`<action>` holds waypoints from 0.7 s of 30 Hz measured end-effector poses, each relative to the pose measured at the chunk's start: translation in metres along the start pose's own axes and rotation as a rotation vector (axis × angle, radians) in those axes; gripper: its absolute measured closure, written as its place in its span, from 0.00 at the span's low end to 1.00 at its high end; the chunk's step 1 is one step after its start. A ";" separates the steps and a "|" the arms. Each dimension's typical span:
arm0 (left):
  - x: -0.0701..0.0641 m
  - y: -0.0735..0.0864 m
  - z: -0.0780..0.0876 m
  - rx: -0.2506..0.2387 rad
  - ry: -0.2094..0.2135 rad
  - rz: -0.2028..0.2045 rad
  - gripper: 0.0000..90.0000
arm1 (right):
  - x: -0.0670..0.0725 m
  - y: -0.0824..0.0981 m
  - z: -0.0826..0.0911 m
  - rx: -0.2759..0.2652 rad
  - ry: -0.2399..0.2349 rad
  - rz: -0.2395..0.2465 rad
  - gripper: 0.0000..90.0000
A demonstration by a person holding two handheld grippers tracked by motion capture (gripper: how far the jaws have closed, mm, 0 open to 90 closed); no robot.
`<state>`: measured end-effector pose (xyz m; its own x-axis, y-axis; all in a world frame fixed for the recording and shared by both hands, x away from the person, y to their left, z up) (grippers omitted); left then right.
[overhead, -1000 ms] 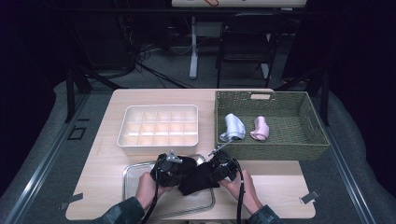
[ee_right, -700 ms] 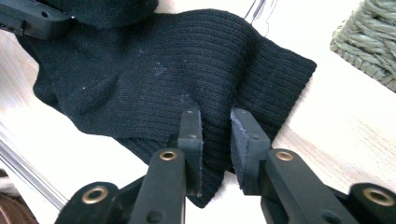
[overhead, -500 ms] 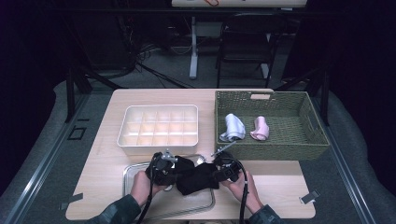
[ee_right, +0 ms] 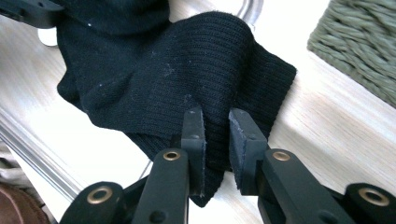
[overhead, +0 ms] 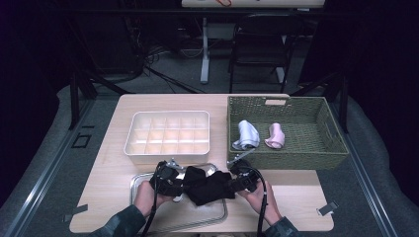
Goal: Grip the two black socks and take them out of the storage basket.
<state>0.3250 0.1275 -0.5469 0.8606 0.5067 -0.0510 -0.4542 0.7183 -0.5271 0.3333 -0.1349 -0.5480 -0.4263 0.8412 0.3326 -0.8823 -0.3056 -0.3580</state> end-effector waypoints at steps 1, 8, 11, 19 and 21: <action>0.000 0.000 0.000 0.001 -0.002 0.003 0.67 | -0.002 0.000 0.001 0.008 0.009 0.004 0.86; 0.001 0.003 0.002 0.019 -0.011 0.010 0.64 | -0.003 0.002 0.004 -0.006 0.009 -0.004 0.86; 0.004 0.006 0.004 0.020 -0.010 0.023 0.62 | -0.005 0.002 0.003 -0.006 0.011 -0.012 0.86; 0.009 0.012 0.012 0.029 -0.041 0.059 0.54 | -0.010 0.001 0.007 0.016 0.034 0.009 0.86; 0.011 0.014 0.013 0.033 -0.048 0.076 0.53 | -0.010 0.002 0.009 0.002 0.023 0.000 0.86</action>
Point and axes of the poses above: each handheld gripper's, and its own axes: z roughly backward along the jaws, y roughly out of its underside, x roughly to its left, the point moved 1 cm from there along -z, roughly forward along the jaws, and after that the axes turned 13 degrees about -z, right-handed, at the moved point
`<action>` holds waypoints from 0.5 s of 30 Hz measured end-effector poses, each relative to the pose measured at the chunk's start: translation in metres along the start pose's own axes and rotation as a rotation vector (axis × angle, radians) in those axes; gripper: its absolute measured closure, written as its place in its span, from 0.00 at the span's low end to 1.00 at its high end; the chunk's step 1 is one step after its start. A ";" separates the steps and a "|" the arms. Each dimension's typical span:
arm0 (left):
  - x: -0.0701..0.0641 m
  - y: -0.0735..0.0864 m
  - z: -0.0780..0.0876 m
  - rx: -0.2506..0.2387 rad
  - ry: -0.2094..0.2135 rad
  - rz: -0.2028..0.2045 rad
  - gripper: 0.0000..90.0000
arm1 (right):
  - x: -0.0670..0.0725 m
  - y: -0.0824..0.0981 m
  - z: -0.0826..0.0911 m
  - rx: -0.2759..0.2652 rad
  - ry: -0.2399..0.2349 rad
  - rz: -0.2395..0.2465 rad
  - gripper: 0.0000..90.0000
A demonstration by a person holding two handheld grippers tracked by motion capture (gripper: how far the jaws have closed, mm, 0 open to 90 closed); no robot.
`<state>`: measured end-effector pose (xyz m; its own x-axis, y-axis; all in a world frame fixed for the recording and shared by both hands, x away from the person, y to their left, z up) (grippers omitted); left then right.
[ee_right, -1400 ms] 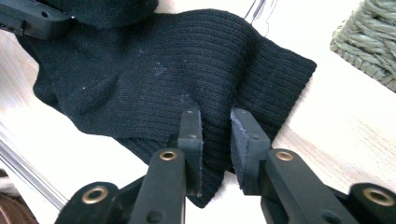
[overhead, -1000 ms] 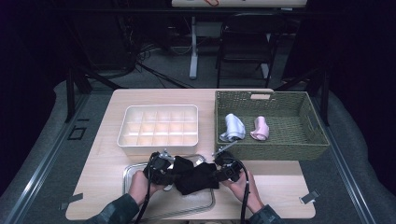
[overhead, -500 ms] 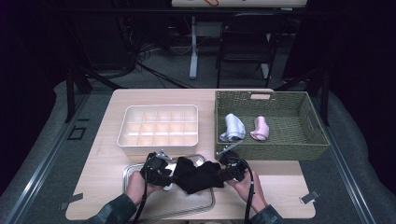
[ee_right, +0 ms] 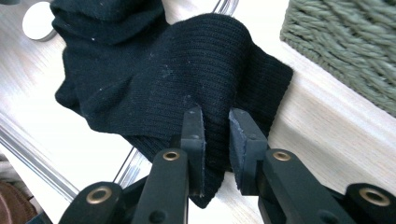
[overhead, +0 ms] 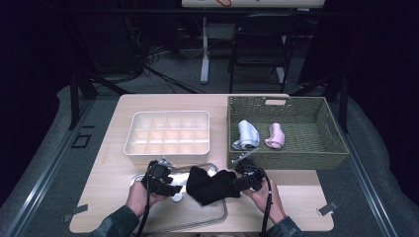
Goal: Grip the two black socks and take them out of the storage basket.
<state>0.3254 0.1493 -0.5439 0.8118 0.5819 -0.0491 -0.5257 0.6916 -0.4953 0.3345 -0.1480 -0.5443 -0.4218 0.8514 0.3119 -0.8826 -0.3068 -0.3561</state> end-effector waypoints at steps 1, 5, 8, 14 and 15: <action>0.001 0.001 0.001 -0.002 -0.004 0.009 0.53 | -0.001 0.000 0.001 -0.004 -0.008 -0.002 0.86; 0.000 -0.002 0.008 -0.041 -0.041 0.001 0.51 | -0.005 0.000 0.000 -0.006 -0.003 -0.014 0.86; -0.011 -0.017 0.008 -0.079 -0.032 -0.033 0.49 | -0.004 0.000 -0.001 -0.005 0.002 -0.018 0.86; -0.031 -0.048 -0.013 -0.060 -0.034 -0.094 0.38 | -0.004 0.001 -0.003 0.013 -0.005 -0.022 0.86; -0.032 -0.051 -0.015 -0.064 -0.032 -0.097 0.37 | -0.005 0.001 -0.003 0.016 0.015 -0.017 0.86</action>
Point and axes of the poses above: each handheld gripper's, and its own axes: z roughly backward along the jaws, y roughly out of its underside, x roughly to its left, the point moved 1 cm from there along -z, roughly forward along the jaws, and after that the axes turned 13 degrees about -z, right-handed, at the moved point
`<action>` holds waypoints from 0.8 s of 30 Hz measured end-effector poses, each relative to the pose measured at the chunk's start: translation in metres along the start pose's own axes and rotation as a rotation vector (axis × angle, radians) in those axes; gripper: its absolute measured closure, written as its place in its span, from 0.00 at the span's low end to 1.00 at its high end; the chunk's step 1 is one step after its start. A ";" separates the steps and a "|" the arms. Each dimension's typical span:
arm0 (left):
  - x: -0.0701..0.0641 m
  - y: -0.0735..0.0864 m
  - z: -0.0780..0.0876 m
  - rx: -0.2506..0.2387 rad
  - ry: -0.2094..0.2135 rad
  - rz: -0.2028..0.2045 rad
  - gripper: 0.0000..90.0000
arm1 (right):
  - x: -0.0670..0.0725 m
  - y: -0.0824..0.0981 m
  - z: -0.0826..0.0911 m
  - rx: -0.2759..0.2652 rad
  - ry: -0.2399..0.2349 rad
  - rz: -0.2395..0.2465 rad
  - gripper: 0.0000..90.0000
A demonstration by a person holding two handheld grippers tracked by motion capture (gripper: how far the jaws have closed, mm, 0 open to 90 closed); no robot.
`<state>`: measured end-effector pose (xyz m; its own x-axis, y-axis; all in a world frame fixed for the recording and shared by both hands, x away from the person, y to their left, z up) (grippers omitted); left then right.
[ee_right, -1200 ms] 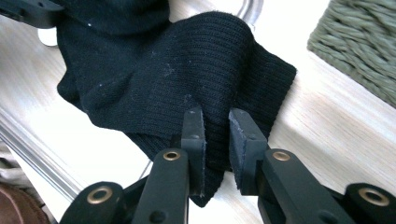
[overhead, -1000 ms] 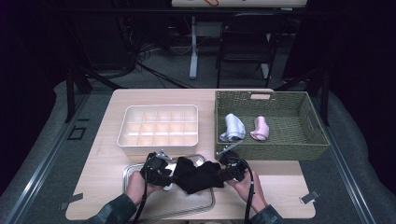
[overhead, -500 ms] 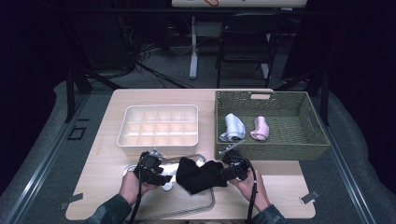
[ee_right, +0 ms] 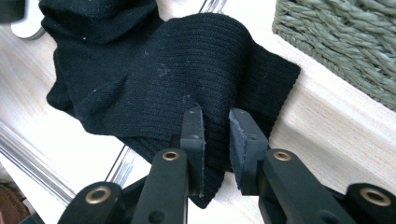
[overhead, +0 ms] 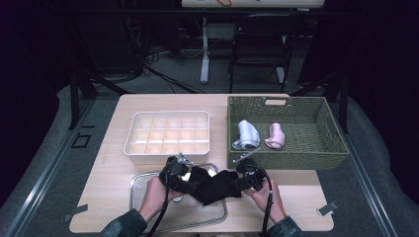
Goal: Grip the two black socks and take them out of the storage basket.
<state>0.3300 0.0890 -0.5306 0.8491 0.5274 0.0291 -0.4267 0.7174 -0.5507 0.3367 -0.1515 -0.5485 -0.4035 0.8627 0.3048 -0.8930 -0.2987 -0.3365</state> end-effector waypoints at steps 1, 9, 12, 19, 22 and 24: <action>-0.002 -0.004 -0.003 0.003 0.003 -0.010 0.36 | 0.000 0.000 0.000 0.009 0.002 0.004 0.86; -0.009 -0.008 -0.031 0.045 -0.009 -0.067 0.61 | 0.000 0.000 -0.003 0.021 0.009 0.015 0.86; -0.004 -0.004 -0.031 0.014 0.015 -0.043 0.77 | 0.000 0.000 -0.002 0.027 0.023 0.029 0.86; 0.007 0.005 -0.015 -0.041 0.020 -0.005 0.88 | -0.001 0.001 -0.002 0.024 0.017 0.025 0.86; 0.011 0.012 -0.008 -0.049 0.019 0.014 0.87 | -0.002 0.000 -0.003 0.028 0.022 0.032 0.86; 0.013 0.016 -0.004 -0.048 0.020 0.023 0.87 | -0.002 0.000 -0.004 0.024 0.021 0.026 0.86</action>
Point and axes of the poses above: each handheld gripper's, and its own axes: z roughly backward along the jaws, y roughly out of its underside, x roughly to its left, the point moved 1 cm from there along -z, roughly forward along the jaws, and after that the axes turned 13 degrees about -z, right-handed, at the moved point
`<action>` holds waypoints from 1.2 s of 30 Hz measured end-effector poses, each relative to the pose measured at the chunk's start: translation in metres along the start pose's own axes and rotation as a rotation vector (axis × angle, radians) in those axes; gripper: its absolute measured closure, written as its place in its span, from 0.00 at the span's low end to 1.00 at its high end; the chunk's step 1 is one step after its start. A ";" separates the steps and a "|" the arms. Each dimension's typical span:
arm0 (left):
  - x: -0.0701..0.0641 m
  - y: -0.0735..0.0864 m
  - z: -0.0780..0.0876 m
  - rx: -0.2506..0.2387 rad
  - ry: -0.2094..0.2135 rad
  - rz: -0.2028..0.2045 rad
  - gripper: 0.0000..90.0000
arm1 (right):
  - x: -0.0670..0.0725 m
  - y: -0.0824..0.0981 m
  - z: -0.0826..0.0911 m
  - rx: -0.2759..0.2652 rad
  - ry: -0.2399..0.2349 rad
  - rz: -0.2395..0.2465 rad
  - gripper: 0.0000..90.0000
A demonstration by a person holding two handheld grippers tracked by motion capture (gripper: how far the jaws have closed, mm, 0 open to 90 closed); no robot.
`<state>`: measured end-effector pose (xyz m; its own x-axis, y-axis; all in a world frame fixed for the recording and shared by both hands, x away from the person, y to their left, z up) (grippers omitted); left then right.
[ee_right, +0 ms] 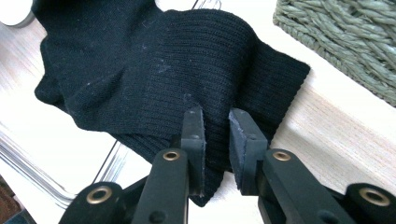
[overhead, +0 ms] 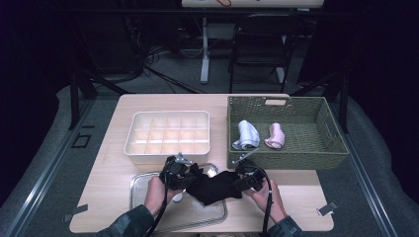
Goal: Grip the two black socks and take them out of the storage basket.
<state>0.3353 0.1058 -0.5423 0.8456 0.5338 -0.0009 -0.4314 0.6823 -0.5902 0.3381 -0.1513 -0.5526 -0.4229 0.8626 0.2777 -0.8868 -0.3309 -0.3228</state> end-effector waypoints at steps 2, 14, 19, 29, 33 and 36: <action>0.003 0.004 0.005 0.002 0.008 0.010 0.86 | 0.000 0.000 0.000 0.003 -0.001 0.003 0.86; 0.029 0.036 0.023 0.033 -0.004 0.140 0.78 | -0.007 -0.002 0.002 0.008 -0.004 -0.020 0.86; 0.036 0.045 0.038 0.028 -0.060 0.184 0.67 | -0.006 -0.002 0.003 0.021 0.011 -0.001 0.86; -0.004 -0.007 0.017 0.004 -0.057 -0.003 0.47 | -0.006 -0.001 0.001 0.010 0.006 -0.013 0.86; -0.019 -0.021 -0.002 0.015 -0.028 -0.069 0.45 | -0.006 0.000 0.001 0.005 0.003 -0.018 0.86; -0.025 -0.027 -0.019 0.058 -0.002 -0.113 0.43 | -0.006 0.000 0.001 0.005 0.006 -0.015 0.86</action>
<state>0.3315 0.0642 -0.5412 0.8892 0.4529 0.0649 -0.3508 0.7658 -0.5389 0.3410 -0.1569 -0.5533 -0.4083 0.8697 0.2773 -0.8939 -0.3195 -0.3144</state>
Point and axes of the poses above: each handheld gripper's, and its own axes: z roughly backward along the jaws, y roughly out of its underside, x roughly to its left, the point moved 1 cm from there along -z, roughly forward along the jaws, and after that the axes turned 13 degrees about -z, right-handed, at the moved point
